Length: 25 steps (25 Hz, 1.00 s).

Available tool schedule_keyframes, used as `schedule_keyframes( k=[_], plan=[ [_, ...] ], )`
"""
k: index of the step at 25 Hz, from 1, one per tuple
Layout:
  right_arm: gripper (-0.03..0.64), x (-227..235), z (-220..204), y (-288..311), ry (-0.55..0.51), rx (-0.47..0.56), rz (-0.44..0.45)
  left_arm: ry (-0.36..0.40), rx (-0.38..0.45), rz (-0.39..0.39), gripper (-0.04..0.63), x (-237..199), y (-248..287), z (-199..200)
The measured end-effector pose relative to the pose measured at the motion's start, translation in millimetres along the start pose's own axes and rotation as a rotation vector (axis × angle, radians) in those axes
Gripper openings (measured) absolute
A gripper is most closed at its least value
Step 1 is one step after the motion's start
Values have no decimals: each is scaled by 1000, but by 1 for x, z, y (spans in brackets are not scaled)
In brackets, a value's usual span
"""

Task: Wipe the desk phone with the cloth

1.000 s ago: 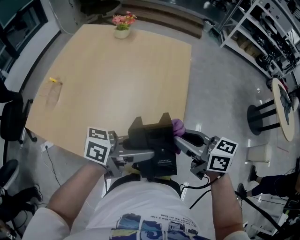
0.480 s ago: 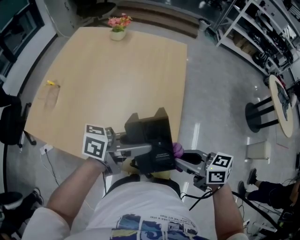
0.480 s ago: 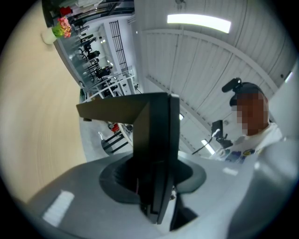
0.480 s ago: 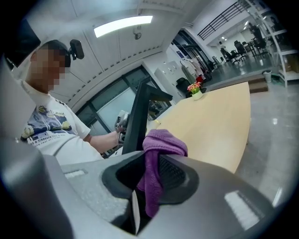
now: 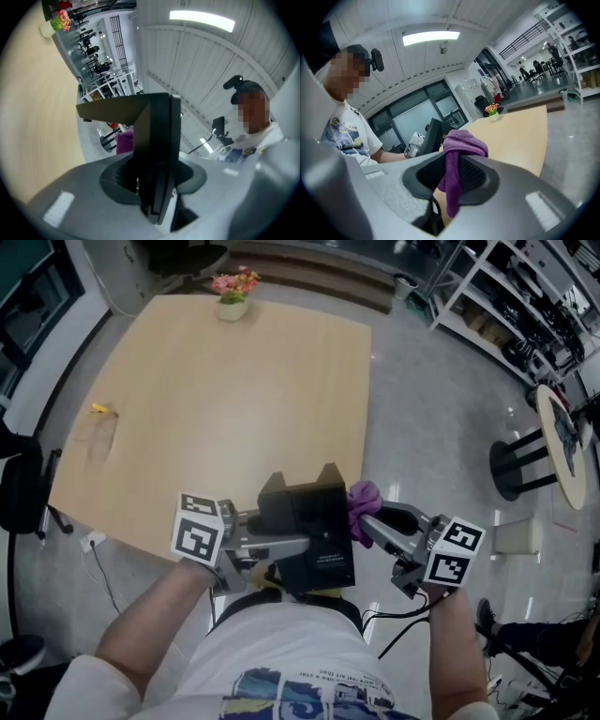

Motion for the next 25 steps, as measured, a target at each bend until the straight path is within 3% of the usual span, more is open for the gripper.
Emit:
schedule_keyframes(
  k=[5, 8, 13, 25],
  plan=[
    [86, -15, 40, -2, -63, 87, -5, 15, -26, 44, 178, -9, -3, -3],
    [86, -28, 45, 5, -115, 62, 23, 11, -17, 67, 178, -17, -8, -4],
    [86, -30, 18, 10, -113, -14, 20, -7, 45, 87, 178, -20, -16, 12],
    [86, -30, -50, -13, -49, -141, -55, 5, 101, 151, 178, -33, -29, 40]
  ],
)
Point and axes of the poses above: the fingertips, and each gripper's own axes: y forward along the fingers, x to its right, z out of its top, the point moved 5 cm from there along -y, backward along the fingers, and after that the axes turned 5 degrees about x, right-handed, at the moved point
